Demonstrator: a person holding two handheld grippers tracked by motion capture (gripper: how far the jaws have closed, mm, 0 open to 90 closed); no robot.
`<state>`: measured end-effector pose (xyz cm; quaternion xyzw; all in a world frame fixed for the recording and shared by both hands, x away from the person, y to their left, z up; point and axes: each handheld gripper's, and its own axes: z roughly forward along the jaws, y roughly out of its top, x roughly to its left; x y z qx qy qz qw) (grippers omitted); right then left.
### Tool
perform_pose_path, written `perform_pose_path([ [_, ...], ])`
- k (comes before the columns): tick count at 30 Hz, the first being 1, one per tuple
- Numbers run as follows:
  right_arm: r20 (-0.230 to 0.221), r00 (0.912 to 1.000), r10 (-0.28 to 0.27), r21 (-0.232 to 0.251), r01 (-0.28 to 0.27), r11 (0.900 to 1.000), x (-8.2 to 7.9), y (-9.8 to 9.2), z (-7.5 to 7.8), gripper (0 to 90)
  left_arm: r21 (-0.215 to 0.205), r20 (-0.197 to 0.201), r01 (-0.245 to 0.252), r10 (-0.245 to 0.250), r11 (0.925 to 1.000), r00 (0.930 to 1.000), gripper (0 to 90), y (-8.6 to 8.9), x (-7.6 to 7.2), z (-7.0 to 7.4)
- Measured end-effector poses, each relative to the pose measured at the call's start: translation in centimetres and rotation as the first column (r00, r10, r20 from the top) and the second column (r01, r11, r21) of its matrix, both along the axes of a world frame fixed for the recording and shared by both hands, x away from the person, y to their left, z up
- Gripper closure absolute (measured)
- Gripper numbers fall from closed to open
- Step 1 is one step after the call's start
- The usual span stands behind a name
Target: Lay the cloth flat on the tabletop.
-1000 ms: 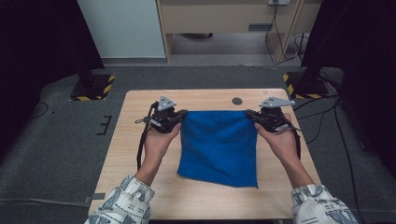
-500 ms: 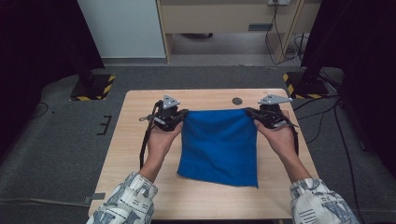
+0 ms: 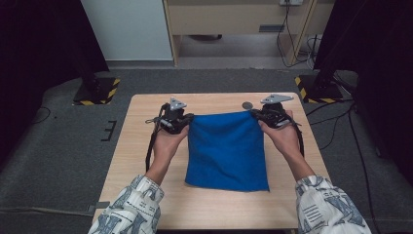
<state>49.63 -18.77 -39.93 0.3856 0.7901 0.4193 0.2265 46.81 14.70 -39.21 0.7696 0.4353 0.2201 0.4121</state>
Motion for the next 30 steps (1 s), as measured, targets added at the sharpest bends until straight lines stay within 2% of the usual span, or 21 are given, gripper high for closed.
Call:
perform_pose_path([
  [3,-0.005,1.0000,-0.006,0.008,0.006,1.000,0.4,-0.1,-0.1,86.8,-0.011,-0.013,-0.001,0.001,0.9999,0.9999,87.6,0.0,0.5,-0.4],
  [7,-0.021,0.9996,-0.021,0.006,0.021,1.000,1.0,-0.2,-0.5,86.8,0.007,-0.022,0.004,-0.003,1.0000,0.9998,87.6,-0.2,1.4,-0.7],
  [12,-0.028,0.9992,-0.029,-0.013,0.029,0.999,1.6,-0.1,-1.2,86.8,0.018,-0.035,0.003,-0.003,0.9998,0.9994,87.6,-0.6,2.4,-1.5],
  [15,-0.039,0.9984,-0.041,-0.025,0.041,0.999,2.0,-0.2,-1.7,86.8,0.017,-0.041,0.019,-0.018,0.9997,0.9990,87.5,-0.8,3.0,-2.1],
  [17,-0.046,0.9976,-0.050,-0.026,0.049,0.998,2.3,-0.2,-2.0,86.7,0.010,-0.052,0.016,-0.016,0.9998,0.9985,87.5,-0.9,3.4,-2.5],
  [30,-0.083,0.9933,-0.081,-0.063,0.076,0.995,3.7,-0.4,-4.7,86.5,0.045,-0.091,-0.015,0.019,0.9989,0.9957,87.6,-2.1,5.8,-5.0],
])
